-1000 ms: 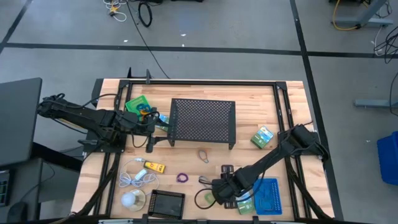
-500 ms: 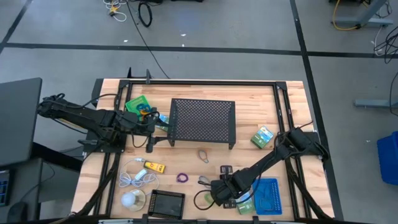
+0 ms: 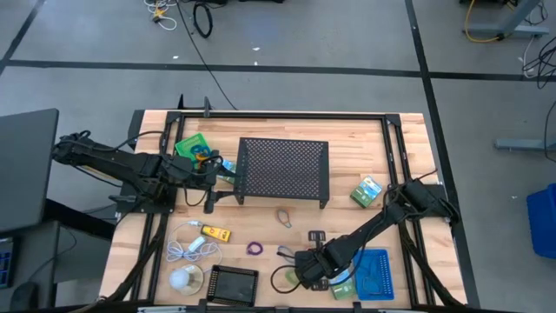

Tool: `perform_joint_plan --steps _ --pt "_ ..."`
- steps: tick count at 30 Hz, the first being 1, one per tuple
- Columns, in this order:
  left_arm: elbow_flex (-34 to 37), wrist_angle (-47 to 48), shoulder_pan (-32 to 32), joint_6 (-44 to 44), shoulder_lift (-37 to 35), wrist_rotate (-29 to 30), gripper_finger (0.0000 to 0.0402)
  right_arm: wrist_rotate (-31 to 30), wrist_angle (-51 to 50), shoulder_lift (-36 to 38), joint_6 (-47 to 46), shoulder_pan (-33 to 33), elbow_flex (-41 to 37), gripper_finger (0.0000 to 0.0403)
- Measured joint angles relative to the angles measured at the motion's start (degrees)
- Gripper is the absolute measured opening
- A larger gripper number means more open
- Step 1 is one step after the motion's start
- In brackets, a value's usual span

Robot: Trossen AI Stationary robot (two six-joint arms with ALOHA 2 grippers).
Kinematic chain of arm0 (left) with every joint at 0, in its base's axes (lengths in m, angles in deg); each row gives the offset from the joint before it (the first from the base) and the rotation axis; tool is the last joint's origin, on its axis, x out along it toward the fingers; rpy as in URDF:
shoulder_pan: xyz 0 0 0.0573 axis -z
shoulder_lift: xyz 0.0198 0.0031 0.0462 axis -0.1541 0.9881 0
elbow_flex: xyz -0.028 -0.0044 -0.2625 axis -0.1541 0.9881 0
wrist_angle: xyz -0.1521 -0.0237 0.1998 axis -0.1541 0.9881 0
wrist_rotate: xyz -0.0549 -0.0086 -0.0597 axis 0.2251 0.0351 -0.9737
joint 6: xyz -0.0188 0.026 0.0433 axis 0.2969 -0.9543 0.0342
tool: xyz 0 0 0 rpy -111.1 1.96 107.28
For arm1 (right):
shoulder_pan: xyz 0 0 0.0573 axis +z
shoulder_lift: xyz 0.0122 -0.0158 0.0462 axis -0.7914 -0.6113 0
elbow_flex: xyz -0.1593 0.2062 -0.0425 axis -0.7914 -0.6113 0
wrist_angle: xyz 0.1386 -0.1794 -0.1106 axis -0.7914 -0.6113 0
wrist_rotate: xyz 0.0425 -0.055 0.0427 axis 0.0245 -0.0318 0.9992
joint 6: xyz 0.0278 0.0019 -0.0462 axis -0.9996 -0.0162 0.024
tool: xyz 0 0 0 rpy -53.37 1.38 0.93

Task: Pick & Place Office Desk Supplies
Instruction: Put the orange rubber band into the blue bin

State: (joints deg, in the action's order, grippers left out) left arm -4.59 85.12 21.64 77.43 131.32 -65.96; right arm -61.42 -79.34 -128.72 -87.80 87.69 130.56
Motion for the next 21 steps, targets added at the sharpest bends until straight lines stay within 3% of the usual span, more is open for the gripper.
perform_joint_plan --steps 14,18,21 --pt "0.0 0.0 0.0 0.0 0.0 0.0 0.0229 -6.4 -16.5 3.2 -3.7 0.9 7.3 0.0001" --pt "0.0 0.0 0.0 -0.2 0.0 0.0 0.0229 -5.6 -18.2 3.2 -3.5 1.2 9.0 0.0001" --pt "0.0 0.0 0.0 -0.2 0.0 0.0 0.0229 -0.9 -14.9 3.2 -2.7 1.1 9.0 0.0002"
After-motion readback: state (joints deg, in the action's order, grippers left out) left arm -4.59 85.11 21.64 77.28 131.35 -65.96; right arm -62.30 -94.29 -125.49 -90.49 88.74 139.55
